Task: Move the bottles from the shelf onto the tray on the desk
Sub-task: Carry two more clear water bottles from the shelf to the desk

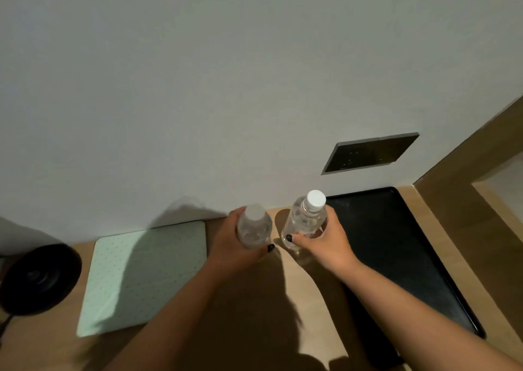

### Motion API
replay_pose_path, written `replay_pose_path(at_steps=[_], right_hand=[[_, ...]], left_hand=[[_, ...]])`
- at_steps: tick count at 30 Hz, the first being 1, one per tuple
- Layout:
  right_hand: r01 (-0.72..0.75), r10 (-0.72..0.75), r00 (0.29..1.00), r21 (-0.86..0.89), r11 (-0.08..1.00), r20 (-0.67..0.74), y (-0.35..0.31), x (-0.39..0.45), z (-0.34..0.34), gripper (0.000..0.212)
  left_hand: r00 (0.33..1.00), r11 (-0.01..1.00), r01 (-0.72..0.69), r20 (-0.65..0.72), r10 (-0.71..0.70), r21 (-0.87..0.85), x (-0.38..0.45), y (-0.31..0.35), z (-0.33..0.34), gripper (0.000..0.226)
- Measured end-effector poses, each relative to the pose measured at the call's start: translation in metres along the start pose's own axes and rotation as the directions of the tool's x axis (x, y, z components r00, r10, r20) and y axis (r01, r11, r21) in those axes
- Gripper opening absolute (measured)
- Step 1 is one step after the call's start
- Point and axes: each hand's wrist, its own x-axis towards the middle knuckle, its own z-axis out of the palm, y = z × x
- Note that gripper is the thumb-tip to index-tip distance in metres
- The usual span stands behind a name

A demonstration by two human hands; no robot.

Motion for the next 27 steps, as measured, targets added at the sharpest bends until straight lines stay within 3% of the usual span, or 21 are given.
replay_pose_path(at_steps=[4, 8, 15, 19, 22, 27], right_hand=[[0.048, -0.050, 0.998, -0.052, 0.997, -0.024, -0.014, -0.018, -0.014, 0.086], [0.137, -0.143, 0.989, -0.140, 0.981, -0.034, -0.036, -0.044, -0.030, 0.094], [0.267, -0.302, 0.953, -0.439, 0.858, -0.011, -0.061, -0.091, -0.059, 0.087], [0.240, -0.334, 0.942, -0.678, 0.695, -0.009, -0.064, -0.114, -0.086, 0.085], [0.207, -0.358, 0.934, -0.781, 0.590, -0.023, -0.061, -0.132, -0.113, 0.086], [0.105, -0.335, 0.937, -0.836, 0.539, -0.098, -0.046, -0.174, -0.164, 0.089]], left_hand=[[0.997, 0.997, -0.071, 0.007, 0.071, 0.007, -0.006, 0.023, -0.011, 0.088], [0.992, 0.994, -0.108, 0.075, 0.105, 0.024, -0.013, 0.058, -0.023, 0.086], [0.946, 0.884, -0.295, 0.244, 0.216, 0.363, -0.028, 0.121, -0.030, 0.075], [0.898, 0.779, -0.422, 0.331, 0.289, 0.464, -0.042, 0.146, -0.021, 0.074], [0.884, 0.757, -0.450, 0.355, 0.304, 0.473, -0.055, 0.161, -0.007, 0.071], [0.834, 0.719, -0.532, 0.424, 0.353, 0.448, -0.078, 0.189, 0.026, 0.065]])
